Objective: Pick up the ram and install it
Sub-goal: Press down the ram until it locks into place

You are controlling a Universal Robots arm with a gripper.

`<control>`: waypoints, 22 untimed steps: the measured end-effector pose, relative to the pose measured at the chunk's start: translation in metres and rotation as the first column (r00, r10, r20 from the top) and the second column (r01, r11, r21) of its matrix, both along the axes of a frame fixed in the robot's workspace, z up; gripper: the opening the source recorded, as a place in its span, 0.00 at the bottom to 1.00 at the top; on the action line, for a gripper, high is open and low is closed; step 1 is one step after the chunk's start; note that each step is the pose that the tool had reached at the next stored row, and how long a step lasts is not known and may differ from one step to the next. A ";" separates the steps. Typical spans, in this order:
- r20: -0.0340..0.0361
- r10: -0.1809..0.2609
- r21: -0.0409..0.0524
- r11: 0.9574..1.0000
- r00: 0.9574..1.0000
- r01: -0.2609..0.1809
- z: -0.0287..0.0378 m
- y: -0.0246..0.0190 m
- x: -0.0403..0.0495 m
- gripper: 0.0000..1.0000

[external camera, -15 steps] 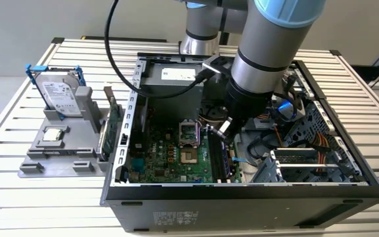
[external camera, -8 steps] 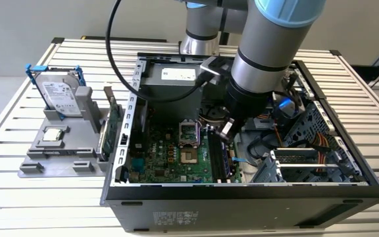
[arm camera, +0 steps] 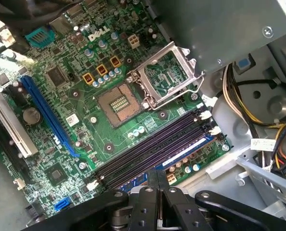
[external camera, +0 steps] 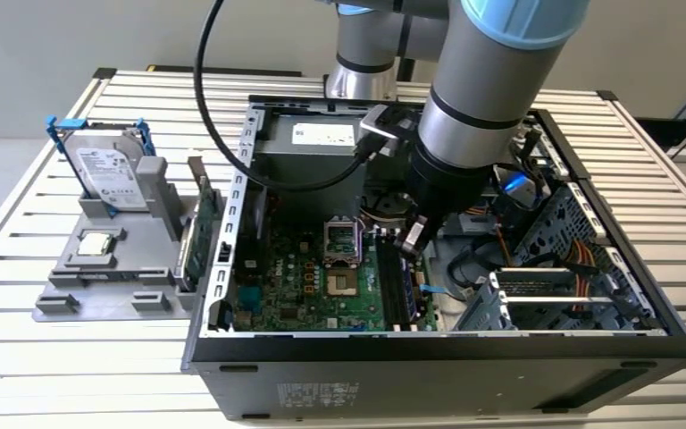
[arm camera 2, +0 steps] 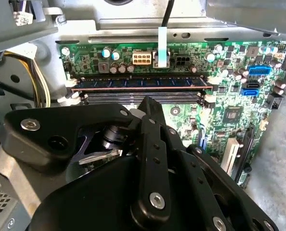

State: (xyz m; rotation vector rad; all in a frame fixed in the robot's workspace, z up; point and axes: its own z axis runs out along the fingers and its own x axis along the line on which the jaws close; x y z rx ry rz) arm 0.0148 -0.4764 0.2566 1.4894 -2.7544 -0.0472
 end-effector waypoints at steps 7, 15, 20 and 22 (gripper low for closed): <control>0.000 0.050 0.000 0.999 0.999 -0.050 0.0000 0.0001 0.0004 0.00; 0.000 0.150 0.000 0.989 0.989 -0.150 0.0000 0.0002 0.0006 0.00; 0.000 0.210 0.000 0.978 0.978 -0.210 0.0000 0.0001 0.0007 0.00; 0.000 0.233 0.000 0.973 0.973 -0.233 0.0000 0.0001 0.0008 0.00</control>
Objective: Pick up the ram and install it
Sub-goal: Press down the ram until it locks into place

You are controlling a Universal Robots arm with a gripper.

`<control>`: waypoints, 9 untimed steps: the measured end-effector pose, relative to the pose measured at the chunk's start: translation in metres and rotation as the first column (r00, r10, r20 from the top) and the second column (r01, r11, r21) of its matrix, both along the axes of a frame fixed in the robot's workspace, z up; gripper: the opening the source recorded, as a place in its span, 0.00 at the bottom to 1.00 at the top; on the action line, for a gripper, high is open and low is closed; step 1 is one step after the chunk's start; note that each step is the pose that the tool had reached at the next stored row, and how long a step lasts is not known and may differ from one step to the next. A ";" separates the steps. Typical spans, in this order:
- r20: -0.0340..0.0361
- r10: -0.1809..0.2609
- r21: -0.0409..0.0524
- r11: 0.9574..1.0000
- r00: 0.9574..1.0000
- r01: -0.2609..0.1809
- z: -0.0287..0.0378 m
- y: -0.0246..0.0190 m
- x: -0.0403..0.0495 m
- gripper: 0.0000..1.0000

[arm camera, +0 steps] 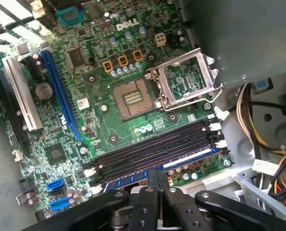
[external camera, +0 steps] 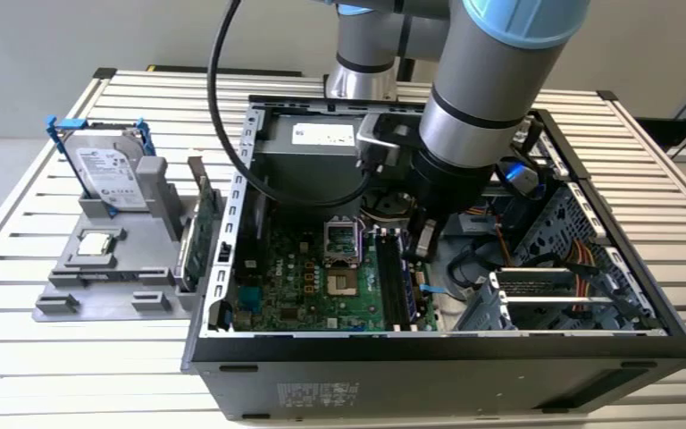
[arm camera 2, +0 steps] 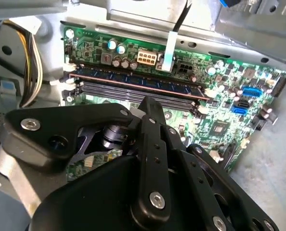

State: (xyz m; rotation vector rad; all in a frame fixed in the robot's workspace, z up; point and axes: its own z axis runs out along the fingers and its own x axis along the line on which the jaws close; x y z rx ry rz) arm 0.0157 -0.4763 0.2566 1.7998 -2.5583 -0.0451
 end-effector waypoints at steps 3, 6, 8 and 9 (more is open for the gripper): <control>0.000 0.032 0.000 0.999 0.999 -0.032 0.0000 0.0000 0.0002 0.00; 0.000 0.064 0.000 0.998 0.998 -0.064 0.0000 0.0000 0.0004 0.00; 0.000 0.085 0.000 0.996 0.996 -0.085 0.0000 0.0000 0.0006 0.00; 0.000 0.095 0.000 0.996 0.996 -0.095 0.0000 0.0000 0.0006 0.00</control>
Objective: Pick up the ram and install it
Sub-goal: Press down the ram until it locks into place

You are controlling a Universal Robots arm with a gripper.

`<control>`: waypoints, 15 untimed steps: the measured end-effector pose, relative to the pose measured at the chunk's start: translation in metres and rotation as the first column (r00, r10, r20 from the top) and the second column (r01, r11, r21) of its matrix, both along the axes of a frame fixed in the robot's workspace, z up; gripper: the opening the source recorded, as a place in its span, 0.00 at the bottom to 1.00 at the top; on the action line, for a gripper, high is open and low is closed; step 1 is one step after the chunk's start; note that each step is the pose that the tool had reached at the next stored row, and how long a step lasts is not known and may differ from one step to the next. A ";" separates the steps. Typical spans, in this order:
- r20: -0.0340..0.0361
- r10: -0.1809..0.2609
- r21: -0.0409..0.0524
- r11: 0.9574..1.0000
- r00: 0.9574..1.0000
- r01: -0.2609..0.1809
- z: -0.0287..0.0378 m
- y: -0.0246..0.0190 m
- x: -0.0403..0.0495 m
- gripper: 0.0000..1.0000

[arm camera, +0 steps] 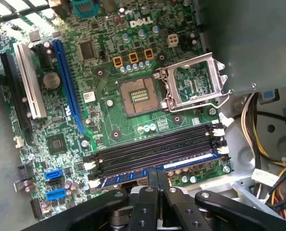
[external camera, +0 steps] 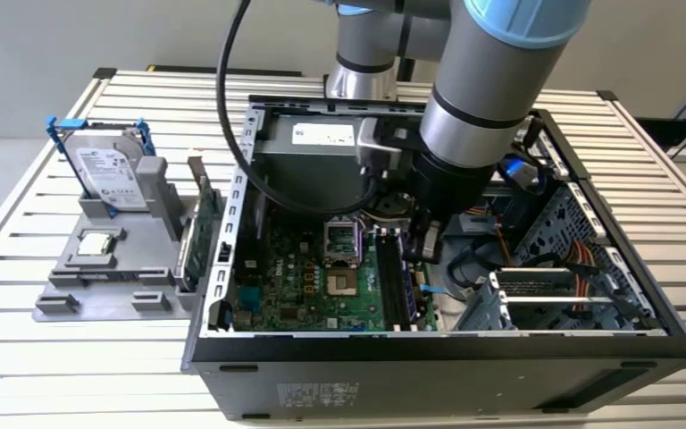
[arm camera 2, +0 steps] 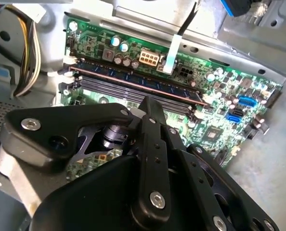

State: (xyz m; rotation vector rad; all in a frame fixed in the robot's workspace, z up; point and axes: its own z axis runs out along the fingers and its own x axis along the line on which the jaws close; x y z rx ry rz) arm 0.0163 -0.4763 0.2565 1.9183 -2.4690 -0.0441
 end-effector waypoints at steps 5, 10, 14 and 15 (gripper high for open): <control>0.000 0.050 0.000 0.999 0.999 -0.050 0.0000 0.0000 0.0003 0.00; 0.000 0.102 0.000 0.995 0.995 -0.102 -0.0001 0.0000 0.0005 0.00; 0.001 0.146 0.000 0.989 0.989 -0.146 -0.0003 0.0000 0.0006 0.00; 0.001 0.157 0.000 0.988 0.988 -0.157 -0.0003 0.0000 0.0006 0.00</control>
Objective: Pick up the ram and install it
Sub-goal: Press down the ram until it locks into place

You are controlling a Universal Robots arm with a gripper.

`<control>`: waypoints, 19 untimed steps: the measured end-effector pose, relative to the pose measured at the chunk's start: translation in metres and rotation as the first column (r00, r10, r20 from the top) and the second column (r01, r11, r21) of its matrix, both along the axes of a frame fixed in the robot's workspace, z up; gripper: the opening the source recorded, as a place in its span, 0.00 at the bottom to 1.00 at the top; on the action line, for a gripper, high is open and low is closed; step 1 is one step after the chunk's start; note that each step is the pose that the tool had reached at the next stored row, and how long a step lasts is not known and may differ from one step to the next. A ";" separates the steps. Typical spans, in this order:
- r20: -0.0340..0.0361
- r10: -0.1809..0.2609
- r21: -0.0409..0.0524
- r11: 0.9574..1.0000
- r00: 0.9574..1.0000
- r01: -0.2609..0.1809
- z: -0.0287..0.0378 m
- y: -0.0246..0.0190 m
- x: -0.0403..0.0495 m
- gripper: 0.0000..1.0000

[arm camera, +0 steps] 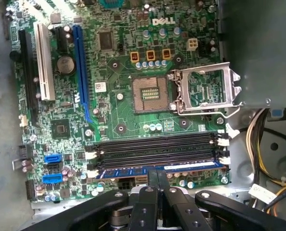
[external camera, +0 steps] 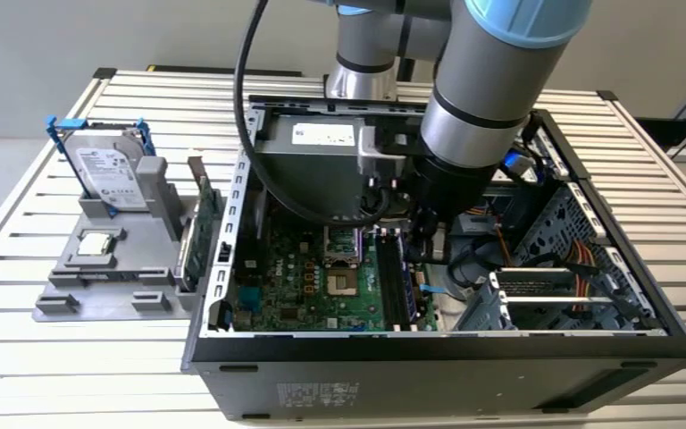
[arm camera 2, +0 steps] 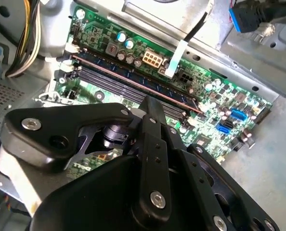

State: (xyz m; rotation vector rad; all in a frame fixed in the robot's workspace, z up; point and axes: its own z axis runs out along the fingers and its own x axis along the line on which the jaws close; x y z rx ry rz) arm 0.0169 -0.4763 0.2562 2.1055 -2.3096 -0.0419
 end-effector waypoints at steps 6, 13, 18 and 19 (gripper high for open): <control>-0.001 0.008 0.000 1.000 1.000 -0.008 0.0000 0.0000 0.0003 0.00; -0.001 0.008 0.000 1.000 1.000 -0.008 -0.0022 0.0078 0.0036 0.00; -0.001 0.009 0.000 1.000 1.000 -0.009 -0.0071 0.0164 0.0038 0.00; -0.001 0.009 0.000 1.000 1.000 -0.009 -0.0086 0.0175 0.0038 0.00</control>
